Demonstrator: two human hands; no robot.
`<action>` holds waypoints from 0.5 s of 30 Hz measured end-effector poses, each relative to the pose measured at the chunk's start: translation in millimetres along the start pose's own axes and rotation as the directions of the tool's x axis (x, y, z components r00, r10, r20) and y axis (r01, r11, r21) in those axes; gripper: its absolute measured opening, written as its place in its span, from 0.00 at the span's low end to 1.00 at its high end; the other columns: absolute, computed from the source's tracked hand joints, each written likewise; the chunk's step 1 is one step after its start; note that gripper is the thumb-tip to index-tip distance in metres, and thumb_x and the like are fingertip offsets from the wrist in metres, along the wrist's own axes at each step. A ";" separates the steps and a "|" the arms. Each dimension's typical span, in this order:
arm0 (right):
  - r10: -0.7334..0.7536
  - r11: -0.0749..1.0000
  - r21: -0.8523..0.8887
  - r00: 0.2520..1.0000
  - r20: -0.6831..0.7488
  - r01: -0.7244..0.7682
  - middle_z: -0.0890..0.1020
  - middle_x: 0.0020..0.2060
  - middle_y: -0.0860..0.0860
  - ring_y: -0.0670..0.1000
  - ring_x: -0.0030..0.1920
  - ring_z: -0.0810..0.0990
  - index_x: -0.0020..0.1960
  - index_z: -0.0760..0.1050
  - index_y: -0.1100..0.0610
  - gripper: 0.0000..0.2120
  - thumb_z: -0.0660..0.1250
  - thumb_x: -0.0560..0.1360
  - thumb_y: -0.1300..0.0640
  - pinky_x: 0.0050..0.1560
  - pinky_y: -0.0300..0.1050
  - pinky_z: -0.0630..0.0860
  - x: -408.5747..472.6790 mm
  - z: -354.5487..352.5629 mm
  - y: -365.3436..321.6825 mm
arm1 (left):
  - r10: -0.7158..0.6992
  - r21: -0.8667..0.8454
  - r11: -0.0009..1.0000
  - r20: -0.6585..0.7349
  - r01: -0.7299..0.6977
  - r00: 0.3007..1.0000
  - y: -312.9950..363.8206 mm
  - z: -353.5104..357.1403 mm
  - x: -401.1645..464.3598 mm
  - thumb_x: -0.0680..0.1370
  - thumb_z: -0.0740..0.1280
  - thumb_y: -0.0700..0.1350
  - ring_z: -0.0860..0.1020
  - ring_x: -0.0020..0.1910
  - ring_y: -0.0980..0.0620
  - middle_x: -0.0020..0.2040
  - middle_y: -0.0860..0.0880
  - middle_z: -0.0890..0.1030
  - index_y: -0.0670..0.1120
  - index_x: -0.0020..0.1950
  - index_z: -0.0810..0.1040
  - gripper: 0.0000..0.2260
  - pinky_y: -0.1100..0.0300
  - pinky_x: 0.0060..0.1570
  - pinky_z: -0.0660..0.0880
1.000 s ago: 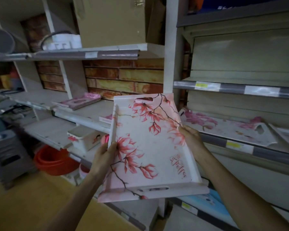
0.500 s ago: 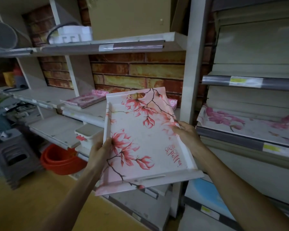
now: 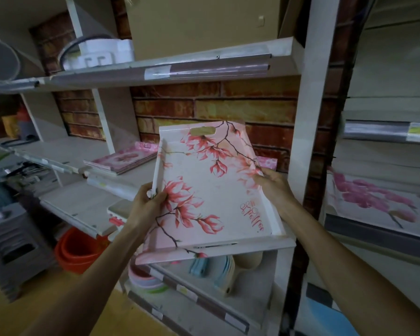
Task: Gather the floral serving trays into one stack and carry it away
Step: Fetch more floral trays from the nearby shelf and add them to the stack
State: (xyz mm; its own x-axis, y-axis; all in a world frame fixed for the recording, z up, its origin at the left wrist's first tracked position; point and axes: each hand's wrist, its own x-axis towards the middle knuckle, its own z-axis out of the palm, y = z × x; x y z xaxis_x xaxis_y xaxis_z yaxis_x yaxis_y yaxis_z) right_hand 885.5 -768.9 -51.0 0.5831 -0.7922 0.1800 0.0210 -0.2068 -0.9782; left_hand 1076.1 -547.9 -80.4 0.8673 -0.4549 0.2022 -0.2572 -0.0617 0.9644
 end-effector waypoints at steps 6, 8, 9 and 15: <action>-0.033 0.999 -0.039 0.997 -0.067 0.030 0.81 0.33 0.43 0.46 0.34 0.80 0.41 0.79 0.48 0.10 0.67 0.75 0.62 0.30 0.34 0.73 62.8 15.7 0.9 | 0.012 0.052 0.999 0.029 -0.013 1.000 1.7 11.3 75.5 0.79 0.66 0.46 0.79 0.40 0.50 0.50 0.42 0.81 0.45 0.65 0.72 0.15 0.59 0.38 0.76; -0.034 0.998 -0.052 0.996 -0.088 0.030 0.81 0.34 0.43 0.44 0.34 0.79 0.46 0.79 0.50 0.07 0.66 0.77 0.61 0.31 0.34 0.73 76.6 19.3 6.3 | 0.023 0.063 0.998 0.059 -0.027 0.998 1.4 14.8 93.3 0.79 0.66 0.46 0.80 0.42 0.48 0.51 0.42 0.82 0.46 0.65 0.73 0.15 0.56 0.41 0.78; -0.024 0.998 -0.058 0.995 -0.099 0.018 0.81 0.35 0.44 0.45 0.35 0.80 0.49 0.80 0.52 0.06 0.65 0.78 0.61 0.34 0.36 0.75 82.6 21.1 9.2 | 0.019 0.063 0.998 0.076 -0.024 0.997 0.3 16.5 101.0 0.79 0.66 0.46 0.81 0.44 0.46 0.51 0.42 0.82 0.46 0.65 0.73 0.15 0.53 0.45 0.79; 0.014 0.994 -0.102 0.984 -0.177 -0.033 0.83 0.37 0.49 0.52 0.39 0.83 0.53 0.81 0.56 0.08 0.65 0.77 0.61 0.46 0.50 0.82 112.5 25.9 22.1 | 0.048 0.082 0.995 0.160 -0.062 0.986 -3.3 33.0 142.8 0.79 0.66 0.43 0.81 0.48 0.41 0.50 0.41 0.83 0.44 0.62 0.77 0.12 0.47 0.52 0.79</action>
State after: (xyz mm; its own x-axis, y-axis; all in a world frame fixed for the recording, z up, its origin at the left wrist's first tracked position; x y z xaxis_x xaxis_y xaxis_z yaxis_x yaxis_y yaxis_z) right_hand 972.6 -847.8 -55.1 0.4302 -0.8843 0.1818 -0.0812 -0.2385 -0.9677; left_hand 1186.7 -642.0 -60.3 0.7744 -0.5937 0.2187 -0.3448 -0.1061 0.9327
